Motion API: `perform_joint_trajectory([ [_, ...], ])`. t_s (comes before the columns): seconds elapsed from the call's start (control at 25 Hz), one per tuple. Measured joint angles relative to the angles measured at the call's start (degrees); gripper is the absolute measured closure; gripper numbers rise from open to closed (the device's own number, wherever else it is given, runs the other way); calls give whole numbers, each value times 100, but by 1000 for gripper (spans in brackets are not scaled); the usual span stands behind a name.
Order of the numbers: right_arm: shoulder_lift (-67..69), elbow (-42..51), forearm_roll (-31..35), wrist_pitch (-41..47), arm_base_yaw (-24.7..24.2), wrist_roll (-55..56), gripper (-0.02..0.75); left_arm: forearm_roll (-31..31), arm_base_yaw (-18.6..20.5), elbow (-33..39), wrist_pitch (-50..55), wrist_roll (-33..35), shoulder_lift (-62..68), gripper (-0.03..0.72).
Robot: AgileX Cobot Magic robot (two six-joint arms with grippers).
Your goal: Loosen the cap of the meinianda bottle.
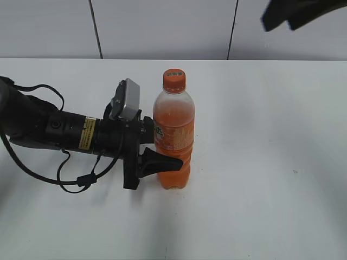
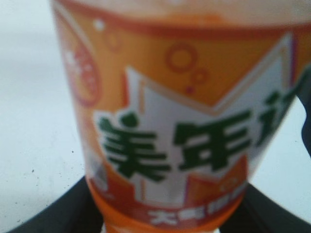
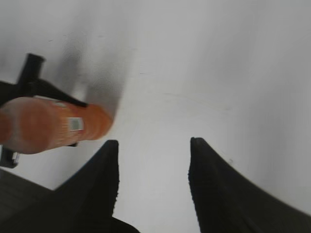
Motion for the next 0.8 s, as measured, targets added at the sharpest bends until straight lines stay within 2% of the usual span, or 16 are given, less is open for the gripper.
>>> perform_joint_trajectory([
  [0.2, 465, -392, -40, 5, 1200, 269, 384, 5, 0, 0, 0, 0, 0, 292],
  [0.36, 771, -444, -178, 5, 1742, 442, 384, 15, 0, -7, 6, 0, 0, 292],
  [0.56, 991, -444, -298, 11, 2033, 591, 384, 29, 0, -19, 0, 0, 0, 293],
  [0.8, 1126, -608, -324, 32, 2083, 657, 386, 41, 0, -19, 6, 0, 0, 293],
])
